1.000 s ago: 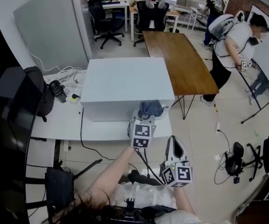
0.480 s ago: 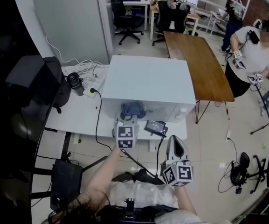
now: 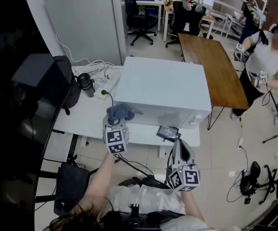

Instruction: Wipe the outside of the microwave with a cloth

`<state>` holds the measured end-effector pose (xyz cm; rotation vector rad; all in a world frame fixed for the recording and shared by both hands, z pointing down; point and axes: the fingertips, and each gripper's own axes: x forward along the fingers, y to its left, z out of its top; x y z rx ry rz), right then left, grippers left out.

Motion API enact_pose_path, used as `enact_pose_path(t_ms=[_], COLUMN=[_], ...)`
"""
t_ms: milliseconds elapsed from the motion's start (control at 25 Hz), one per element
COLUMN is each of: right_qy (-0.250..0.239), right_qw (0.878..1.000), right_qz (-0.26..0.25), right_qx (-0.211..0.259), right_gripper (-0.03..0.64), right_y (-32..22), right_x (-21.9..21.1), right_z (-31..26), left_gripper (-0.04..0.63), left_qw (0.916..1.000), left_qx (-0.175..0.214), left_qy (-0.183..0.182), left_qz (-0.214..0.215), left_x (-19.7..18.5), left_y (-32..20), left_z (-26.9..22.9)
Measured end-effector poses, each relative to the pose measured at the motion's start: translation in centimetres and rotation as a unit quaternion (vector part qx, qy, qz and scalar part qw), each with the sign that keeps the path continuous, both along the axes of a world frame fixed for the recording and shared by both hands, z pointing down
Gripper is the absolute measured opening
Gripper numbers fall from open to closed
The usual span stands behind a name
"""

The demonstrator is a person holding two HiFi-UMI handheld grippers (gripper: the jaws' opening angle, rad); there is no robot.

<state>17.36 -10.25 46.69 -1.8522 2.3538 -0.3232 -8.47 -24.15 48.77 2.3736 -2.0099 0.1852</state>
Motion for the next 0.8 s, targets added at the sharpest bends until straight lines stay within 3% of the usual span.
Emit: enact_pose_path(t_ms=[120, 280, 360, 560, 680, 800], right_qy=[0.001, 0.012, 0.016, 0.021, 0.022, 0.024], right_qw=[1.0, 0.999, 0.997, 0.99, 0.987, 0.984], right_qz=[0.013, 0.05, 0.075, 0.133, 0.157, 0.175], right_qx=[0.002, -0.017, -0.026, -0.039, -0.039, -0.039], right_gripper=[0.015, 0.015, 0.015, 0.015, 0.015, 0.015], right_y=[0.1, 1.2, 2.1, 4.7, 5.7, 6.5], right_x=[0.8, 3.4, 5.1, 9.1, 10.6, 11.8], right_z=[0.1, 1.0, 1.3, 1.8, 2.2, 2.5], left_gripper=[0.048, 0.048, 0.048, 0.048, 0.048, 0.048], left_qw=[0.9986, 0.9878, 0.9756, 0.9342, 0.9155, 0.9059], left_qx=[-0.018, -0.023, -0.024, -0.023, -0.037, -0.052], left_qy=[0.031, 0.041, 0.043, 0.032, 0.029, 0.015], left_qz=[0.04, 0.149, 0.214, 0.354, 0.399, 0.42], left_x=[2.4, 11.4, 16.7, 28.5, 33.0, 36.0], left_y=[1.3, 4.1, 5.2, 7.2, 7.0, 6.6], left_z=[1.0, 1.0, 0.8, 0.7, 2.2, 3.8])
